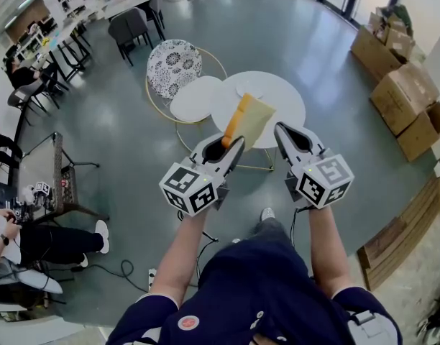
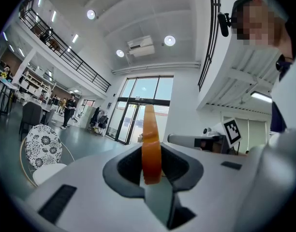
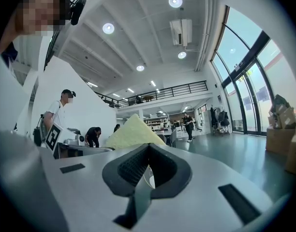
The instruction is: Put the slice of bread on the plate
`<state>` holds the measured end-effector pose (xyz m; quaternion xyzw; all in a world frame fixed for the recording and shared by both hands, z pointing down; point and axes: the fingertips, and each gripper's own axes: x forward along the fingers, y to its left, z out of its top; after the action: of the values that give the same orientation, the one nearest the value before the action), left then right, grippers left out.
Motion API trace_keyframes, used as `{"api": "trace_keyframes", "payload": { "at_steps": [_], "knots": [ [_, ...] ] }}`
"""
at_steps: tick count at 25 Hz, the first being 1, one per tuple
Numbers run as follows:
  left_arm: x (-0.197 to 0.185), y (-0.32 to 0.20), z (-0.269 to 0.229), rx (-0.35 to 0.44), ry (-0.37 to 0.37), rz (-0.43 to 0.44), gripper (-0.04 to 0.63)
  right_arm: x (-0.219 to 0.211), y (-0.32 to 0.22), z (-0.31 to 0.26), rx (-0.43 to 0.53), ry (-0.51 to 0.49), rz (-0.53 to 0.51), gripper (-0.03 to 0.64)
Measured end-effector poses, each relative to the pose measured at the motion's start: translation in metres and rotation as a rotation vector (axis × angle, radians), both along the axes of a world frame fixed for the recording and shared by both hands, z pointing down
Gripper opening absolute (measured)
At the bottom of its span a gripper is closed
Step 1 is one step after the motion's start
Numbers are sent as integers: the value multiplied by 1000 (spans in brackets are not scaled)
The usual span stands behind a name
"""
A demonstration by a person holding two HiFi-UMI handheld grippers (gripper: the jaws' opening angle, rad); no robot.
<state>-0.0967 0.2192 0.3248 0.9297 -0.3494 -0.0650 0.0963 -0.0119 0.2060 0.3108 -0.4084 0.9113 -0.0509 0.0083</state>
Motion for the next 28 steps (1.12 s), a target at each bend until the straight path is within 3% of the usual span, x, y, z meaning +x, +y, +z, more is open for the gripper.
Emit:
{"api": "trace_keyframes", "payload": {
  "at_steps": [10,28],
  "knots": [
    [-5,-53,4,-6,1,-12,92,2,-54,2,-3,-14,7,5],
    [66,-227,44,-95,-38,-44,92,74,-234,38,-69,-21,-48,6]
  ]
}}
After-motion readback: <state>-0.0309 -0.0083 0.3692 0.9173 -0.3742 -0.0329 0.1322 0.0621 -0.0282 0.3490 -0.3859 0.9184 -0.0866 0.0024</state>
